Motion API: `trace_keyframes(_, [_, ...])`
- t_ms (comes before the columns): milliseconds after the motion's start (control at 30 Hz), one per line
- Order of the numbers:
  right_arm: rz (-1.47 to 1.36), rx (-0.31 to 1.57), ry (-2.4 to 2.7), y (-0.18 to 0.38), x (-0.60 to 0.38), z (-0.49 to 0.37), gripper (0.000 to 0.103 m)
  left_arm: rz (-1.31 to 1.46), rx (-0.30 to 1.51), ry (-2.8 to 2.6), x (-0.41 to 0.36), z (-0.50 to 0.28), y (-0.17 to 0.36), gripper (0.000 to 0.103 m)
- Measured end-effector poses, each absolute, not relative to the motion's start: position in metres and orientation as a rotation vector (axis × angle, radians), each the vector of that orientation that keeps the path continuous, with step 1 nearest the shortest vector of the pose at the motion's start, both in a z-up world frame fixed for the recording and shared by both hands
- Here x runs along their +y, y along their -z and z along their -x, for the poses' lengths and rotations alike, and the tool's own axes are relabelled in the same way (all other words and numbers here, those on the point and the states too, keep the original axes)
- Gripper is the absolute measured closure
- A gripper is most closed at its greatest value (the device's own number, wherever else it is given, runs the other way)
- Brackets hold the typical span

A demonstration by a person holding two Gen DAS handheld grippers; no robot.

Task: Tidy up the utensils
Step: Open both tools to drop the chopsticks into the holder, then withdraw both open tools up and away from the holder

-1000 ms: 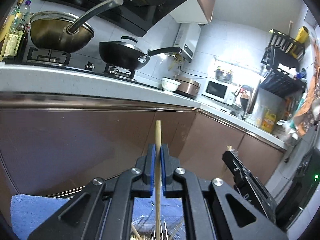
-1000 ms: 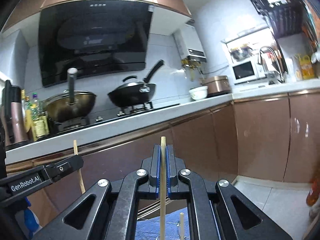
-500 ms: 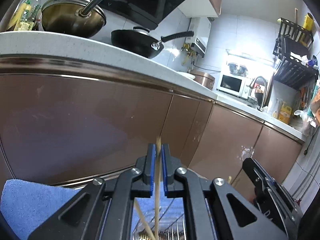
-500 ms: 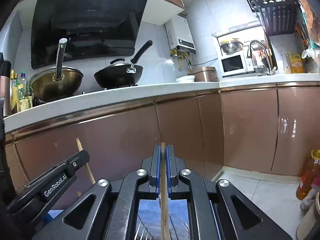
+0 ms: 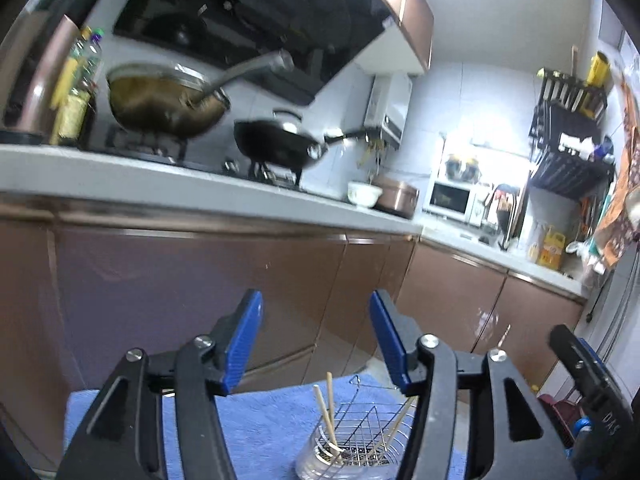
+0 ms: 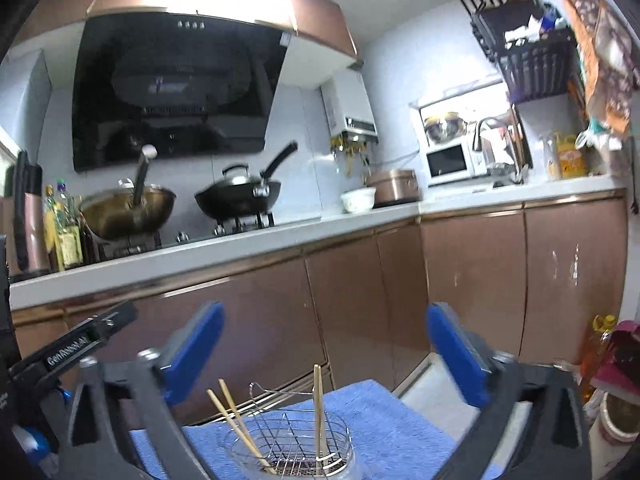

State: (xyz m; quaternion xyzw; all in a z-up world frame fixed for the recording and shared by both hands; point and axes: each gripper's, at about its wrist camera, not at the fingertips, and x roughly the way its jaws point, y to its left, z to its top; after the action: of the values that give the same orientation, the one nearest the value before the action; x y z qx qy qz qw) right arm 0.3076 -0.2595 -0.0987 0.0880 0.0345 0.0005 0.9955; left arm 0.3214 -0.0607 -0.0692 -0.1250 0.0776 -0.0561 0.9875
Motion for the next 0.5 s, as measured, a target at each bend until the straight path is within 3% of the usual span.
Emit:
trace_keyframes(367, [-0.136, 0.016, 0.005, 0.055, -0.253, -0.212, 0.0, 0.178, 0.13, 0.081, -0.015, -0.216, 0.023, 0.048])
trace_keyframes(500, [-0.111, -0.02, 0.005, 0.048, -0.248, -0.179, 0.0, 0.162, 0.121, 0.044, 0.001, -0.185, 0.015, 0.034])
